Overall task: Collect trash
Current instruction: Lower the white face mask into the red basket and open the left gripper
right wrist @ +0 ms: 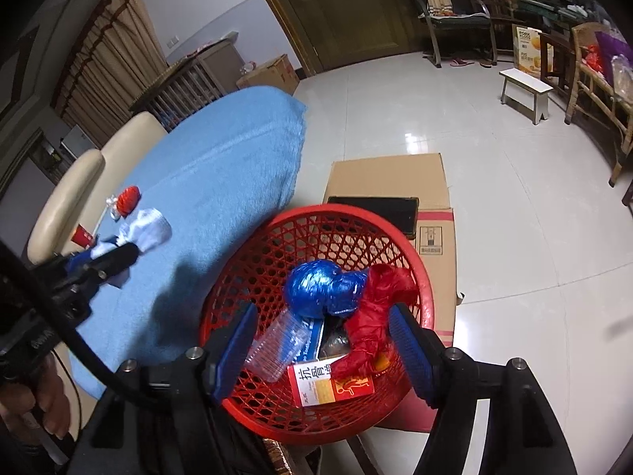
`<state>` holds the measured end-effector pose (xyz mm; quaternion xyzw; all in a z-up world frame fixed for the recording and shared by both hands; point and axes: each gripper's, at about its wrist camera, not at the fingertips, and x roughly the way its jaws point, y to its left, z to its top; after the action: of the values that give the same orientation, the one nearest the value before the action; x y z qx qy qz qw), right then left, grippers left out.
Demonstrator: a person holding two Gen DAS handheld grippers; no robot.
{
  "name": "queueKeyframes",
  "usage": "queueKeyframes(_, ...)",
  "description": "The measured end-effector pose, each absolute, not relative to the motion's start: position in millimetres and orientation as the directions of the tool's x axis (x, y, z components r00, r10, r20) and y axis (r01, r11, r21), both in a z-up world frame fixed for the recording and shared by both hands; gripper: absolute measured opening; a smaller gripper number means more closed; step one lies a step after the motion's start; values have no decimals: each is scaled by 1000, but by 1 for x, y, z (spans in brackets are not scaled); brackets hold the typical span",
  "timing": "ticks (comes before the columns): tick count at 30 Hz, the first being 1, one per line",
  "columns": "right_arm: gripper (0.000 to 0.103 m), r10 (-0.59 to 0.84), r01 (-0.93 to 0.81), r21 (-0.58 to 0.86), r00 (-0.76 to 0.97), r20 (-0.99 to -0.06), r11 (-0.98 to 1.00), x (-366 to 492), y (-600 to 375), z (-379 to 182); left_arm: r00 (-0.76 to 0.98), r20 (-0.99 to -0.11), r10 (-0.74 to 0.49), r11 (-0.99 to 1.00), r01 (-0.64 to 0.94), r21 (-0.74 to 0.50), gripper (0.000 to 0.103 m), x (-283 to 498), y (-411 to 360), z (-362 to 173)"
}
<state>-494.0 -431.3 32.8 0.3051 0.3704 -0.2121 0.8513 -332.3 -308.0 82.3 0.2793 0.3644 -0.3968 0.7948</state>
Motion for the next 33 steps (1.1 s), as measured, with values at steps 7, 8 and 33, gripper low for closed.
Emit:
queueKeyframes(7, 73, -163, 589, 382, 668, -726, 712, -503, -437, 48, 407, -810, -422, 512, 845, 158, 26, -337, -316, 78)
queueKeyframes(8, 73, -164, 589, 385, 671, -723, 711, -504, -439, 49, 406, -811, -421, 510, 846, 159, 26, -337, -317, 77)
queueKeyframes(33, 73, -272, 627, 464, 732, -624, 625, -558, -479, 84, 265, -894, -361, 351, 927, 133, 75, -369, -379, 25)
